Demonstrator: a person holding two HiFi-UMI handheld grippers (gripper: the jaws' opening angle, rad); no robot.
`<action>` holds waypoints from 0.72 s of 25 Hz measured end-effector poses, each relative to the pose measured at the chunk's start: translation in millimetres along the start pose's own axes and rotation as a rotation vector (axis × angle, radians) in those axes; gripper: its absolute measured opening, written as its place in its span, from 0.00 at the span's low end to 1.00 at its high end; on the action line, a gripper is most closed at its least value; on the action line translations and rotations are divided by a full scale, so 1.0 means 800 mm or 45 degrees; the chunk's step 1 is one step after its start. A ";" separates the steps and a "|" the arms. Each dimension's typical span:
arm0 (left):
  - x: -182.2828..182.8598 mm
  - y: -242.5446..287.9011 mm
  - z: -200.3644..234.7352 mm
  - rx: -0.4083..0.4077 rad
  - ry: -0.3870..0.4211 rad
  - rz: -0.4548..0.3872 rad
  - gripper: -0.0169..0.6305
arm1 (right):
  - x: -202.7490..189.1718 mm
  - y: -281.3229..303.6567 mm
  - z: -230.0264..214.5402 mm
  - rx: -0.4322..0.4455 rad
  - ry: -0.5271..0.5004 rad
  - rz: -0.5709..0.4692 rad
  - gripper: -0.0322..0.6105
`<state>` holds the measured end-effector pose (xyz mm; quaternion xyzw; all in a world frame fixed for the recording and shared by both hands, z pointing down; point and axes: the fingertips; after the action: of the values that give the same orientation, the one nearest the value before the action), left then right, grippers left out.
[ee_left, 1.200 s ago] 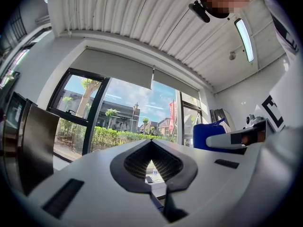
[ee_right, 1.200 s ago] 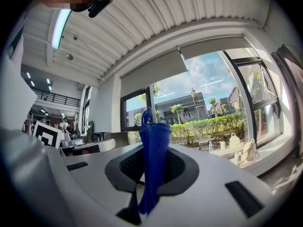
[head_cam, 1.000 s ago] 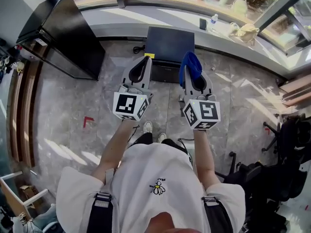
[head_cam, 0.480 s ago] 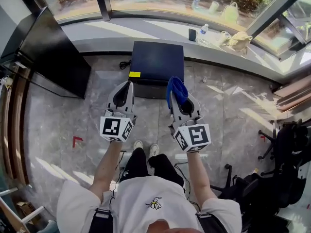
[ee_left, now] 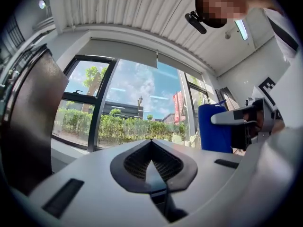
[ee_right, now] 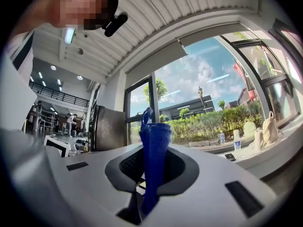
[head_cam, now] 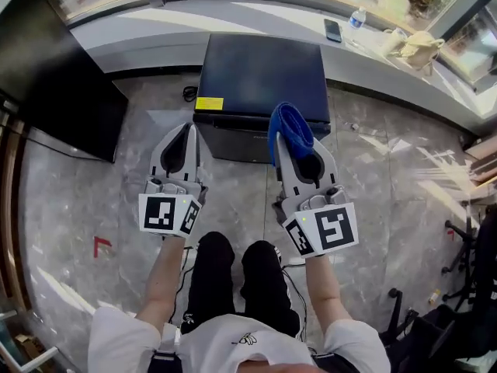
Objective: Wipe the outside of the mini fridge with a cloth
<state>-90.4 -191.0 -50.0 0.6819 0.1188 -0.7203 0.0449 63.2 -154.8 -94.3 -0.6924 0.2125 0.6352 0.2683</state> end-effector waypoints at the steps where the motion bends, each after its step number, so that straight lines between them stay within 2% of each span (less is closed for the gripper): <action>1: -0.032 0.007 0.003 0.000 -0.002 -0.015 0.03 | -0.039 0.006 -0.004 0.004 -0.004 -0.006 0.15; 4: -0.108 0.024 0.009 -0.004 0.000 -0.046 0.03 | -0.138 0.029 -0.011 0.037 0.010 -0.012 0.15; 7: -0.157 0.028 0.016 -0.003 -0.009 -0.101 0.03 | -0.202 0.045 -0.013 0.070 0.016 -0.037 0.15; 9: -0.183 0.020 0.024 -0.010 -0.007 -0.140 0.03 | -0.232 0.049 -0.011 0.084 0.025 -0.063 0.15; 12: -0.241 -0.004 0.042 0.016 -0.012 -0.050 0.03 | -0.278 0.048 0.001 0.095 0.088 -0.038 0.15; 14: -0.262 -0.003 0.055 0.026 -0.013 -0.024 0.03 | -0.292 0.057 0.003 0.113 0.087 -0.037 0.15; 18: -0.291 0.005 0.057 0.019 0.025 -0.098 0.03 | -0.321 0.069 0.006 0.164 -0.002 -0.035 0.15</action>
<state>-118.8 -228.5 182.4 0.6843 0.1402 -0.7155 0.0110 -2.1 -206.1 155.0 -0.6761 0.2433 0.6168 0.3213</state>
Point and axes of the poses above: the fingertips, and each gripper's own axes: y forward along the fingers, z to its left, x out of its top, and after that the axes turned 13 degrees about x, right-handed
